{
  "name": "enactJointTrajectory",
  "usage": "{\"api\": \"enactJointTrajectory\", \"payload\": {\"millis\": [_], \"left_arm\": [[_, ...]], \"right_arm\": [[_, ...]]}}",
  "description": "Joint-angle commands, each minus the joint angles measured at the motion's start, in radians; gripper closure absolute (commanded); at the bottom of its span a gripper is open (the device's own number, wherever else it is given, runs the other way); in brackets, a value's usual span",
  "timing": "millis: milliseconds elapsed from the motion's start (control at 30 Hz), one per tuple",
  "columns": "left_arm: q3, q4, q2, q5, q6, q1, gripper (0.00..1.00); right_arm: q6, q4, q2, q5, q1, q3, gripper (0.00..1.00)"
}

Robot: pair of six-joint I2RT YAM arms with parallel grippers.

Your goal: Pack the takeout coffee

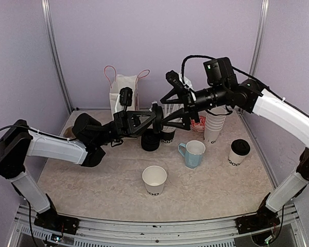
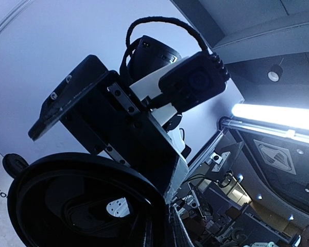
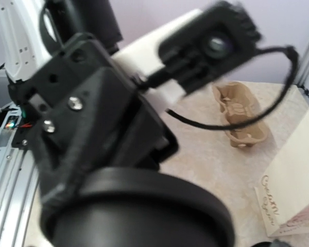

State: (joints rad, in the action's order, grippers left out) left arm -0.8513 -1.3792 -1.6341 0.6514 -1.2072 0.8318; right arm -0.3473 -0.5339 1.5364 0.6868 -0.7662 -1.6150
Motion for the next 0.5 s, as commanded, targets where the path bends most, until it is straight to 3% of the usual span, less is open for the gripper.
{"api": "enactJointTrajectory", "payload": {"millis": [0,467], "left_arm": [[0.001,-0.189,-0.035,-0.034,-0.095,0.001,1.0],[-0.033,-0.258,-0.088,-0.066,-0.146,0.014,1.0]], "right_arm": [[0.007,-0.008,0.001,-0.005,-0.033,-0.012,0.11],[0.033,0.025,0.005,-0.028,-0.042,0.02,0.23]]}}
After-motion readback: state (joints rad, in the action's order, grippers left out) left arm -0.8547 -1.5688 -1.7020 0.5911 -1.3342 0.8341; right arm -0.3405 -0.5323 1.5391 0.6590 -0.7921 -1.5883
